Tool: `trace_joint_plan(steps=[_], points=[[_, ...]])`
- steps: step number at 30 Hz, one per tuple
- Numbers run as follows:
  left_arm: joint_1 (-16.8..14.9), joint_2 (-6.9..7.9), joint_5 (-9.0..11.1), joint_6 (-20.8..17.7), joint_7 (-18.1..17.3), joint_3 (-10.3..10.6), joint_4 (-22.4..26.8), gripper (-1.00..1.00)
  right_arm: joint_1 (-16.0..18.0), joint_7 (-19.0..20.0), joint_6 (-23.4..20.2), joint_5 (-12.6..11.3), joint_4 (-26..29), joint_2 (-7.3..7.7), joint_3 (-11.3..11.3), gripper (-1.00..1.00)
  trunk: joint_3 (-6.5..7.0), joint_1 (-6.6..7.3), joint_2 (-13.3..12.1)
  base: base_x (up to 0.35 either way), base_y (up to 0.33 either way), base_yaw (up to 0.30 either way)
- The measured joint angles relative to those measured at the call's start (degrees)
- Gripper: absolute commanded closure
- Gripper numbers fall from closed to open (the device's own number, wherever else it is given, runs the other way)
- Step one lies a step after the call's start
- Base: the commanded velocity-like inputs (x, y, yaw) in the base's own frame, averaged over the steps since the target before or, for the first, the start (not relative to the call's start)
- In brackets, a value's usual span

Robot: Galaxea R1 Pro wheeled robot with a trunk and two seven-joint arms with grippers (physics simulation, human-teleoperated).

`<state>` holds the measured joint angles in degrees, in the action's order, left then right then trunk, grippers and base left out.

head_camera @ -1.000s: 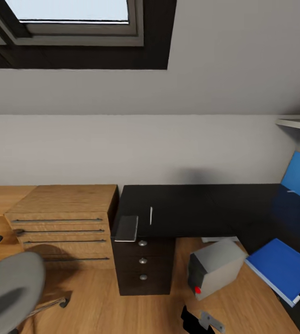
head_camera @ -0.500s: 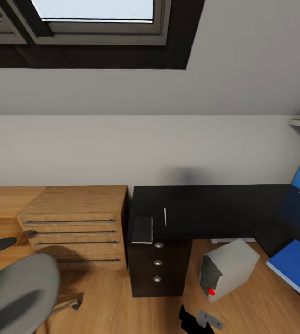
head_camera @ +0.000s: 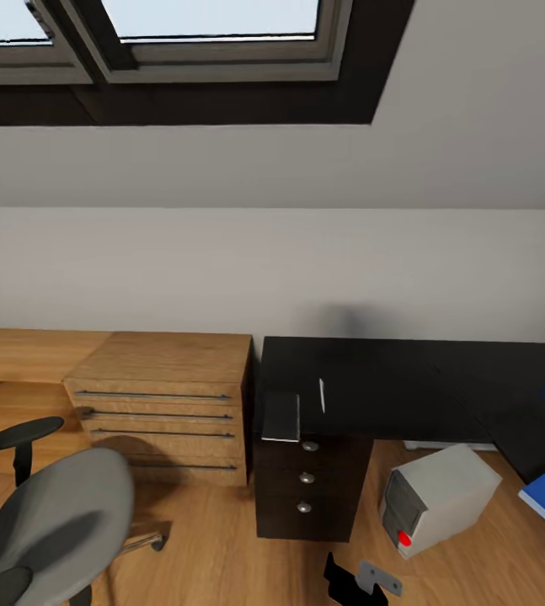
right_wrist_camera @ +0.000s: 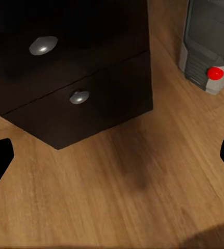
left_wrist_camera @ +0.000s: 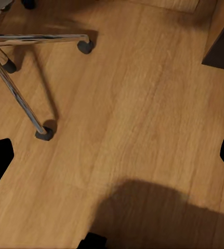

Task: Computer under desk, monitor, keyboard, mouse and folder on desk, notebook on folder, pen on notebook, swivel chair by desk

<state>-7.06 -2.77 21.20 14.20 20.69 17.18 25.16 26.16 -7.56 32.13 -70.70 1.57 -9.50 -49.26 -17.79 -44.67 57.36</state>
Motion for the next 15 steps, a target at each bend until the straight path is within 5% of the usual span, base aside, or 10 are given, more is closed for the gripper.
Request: trace_joint_plan(steps=[9, 15], points=[[0.0, -0.06, -0.1, 0.1, -0.3, 0.6, 0.6, -1.00, 0.0, 0.0, 0.3, 1.0, 0.1, 0.14, 0.0, -1.00, -0.01, 0.00, 0.0, 0.000, 0.004, 0.004], [0.0, 0.16, -0.2, -2.1, -0.1, 1.7, 13.2, -1.00, 0.0, 0.0, 0.4, 1.2, 1.2, 0.03, 0.0, -1.00, 0.00, 0.00, 0.0, 0.000, 0.000, 0.000]])
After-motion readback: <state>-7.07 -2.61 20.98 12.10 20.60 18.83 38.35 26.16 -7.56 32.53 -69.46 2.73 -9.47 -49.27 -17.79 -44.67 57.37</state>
